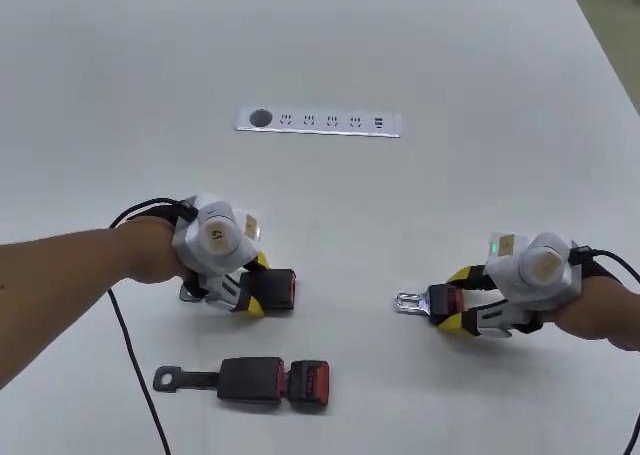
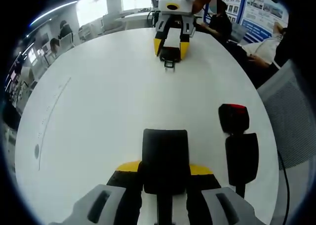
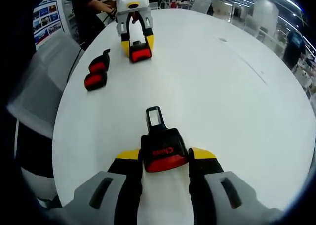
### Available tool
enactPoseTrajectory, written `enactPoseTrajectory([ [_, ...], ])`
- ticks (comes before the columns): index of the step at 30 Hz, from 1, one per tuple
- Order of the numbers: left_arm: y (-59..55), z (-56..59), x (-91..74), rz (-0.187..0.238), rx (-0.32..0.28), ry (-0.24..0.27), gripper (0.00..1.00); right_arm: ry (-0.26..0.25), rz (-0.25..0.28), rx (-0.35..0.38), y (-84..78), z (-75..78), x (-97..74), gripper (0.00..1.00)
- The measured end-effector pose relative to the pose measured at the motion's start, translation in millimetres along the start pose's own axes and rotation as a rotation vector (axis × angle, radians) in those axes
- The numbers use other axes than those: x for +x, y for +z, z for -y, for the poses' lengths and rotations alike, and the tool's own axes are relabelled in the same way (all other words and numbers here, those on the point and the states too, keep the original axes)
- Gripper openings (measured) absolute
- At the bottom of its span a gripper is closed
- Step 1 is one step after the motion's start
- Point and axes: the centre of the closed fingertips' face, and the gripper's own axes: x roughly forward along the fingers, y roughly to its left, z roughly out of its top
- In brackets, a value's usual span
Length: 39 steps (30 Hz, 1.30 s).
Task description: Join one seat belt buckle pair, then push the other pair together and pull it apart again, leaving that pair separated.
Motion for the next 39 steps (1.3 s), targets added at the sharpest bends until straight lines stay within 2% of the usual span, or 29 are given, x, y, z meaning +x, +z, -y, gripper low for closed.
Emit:
enactPoseTrajectory([
  [6, 1.9, 1.5, -1.1, -0.001, -0.003, 0.001, 0.35, -0.002, 0.009, -0.001, -2.0, 1.3, -1.2, 0.35],
  [14, 1.8, 0.8, -0.7, 0.008, -0.009, 0.014, 0.35, -0.005, 0.001, -0.025, 2.3, -5.0, -2.9, 0.35],
  [18, 3.4, 2.0, -1.1, -0.009, -0.012, 0.026, 0.36, -0.037, -0.004, -0.009, 3.4, -0.4, -4.7, 0.36],
  [20, 4.7, 4.5, -1.4, -0.006, -0.010, 0.028, 0.40, -0.064, 0.032, 0.010, 9.6, 2.3, -6.5, 0.41],
  [22, 8.1, 9.0, -2.5, 0.014, -0.030, 0.016, 0.46, -0.090, 0.084, 0.061, 19.1, 0.2, -10.2, 0.49],
  [24, 9.0, 5.6, -3.4, 0.039, -0.059, 0.026, 0.56, -0.111, 0.091, 0.102, 18.6, 2.7, -11.1, 0.57],
  [26, 11.2, 0.5, -5.2, 0.067, -0.096, 0.056, 0.61, -0.143, 0.104, 0.143, 15.9, 7.1, -12.0, 0.62],
  [29, 19.4, -4.0, -11.6, 0.121, -0.141, 0.100, 0.73, -0.208, 0.164, 0.210, 23.3, 9.7, -19.5, 0.64],
  [32, 24.0, -2.5, -21.0, 0.141, -0.177, 0.132, 0.81, -0.266, 0.209, 0.271, 26.4, 15.2, -26.0, 0.70],
  [35, 20.0, -7.1, -22.9, 0.168, -0.259, 0.186, 0.84, -0.323, 0.255, 0.330, 32.0, 15.1, -30.2, 0.72],
  [37, 18.5, -12.2, -26.9, 0.205, -0.310, 0.231, 0.88, -0.362, 0.279, 0.365, 36.0, 11.2, -33.2, 0.74],
  [38, 19.8, -12.8, -30.0, 0.244, -0.351, 0.249, 0.90, -0.378, 0.290, 0.380, 38.1, 7.6, -34.7, 0.76],
  [39, 20.3, -12.7, -31.0, 0.255, -0.364, 0.252, 0.91, -0.383, 0.294, 0.385, 38.0, 7.9, -34.6, 0.79],
])
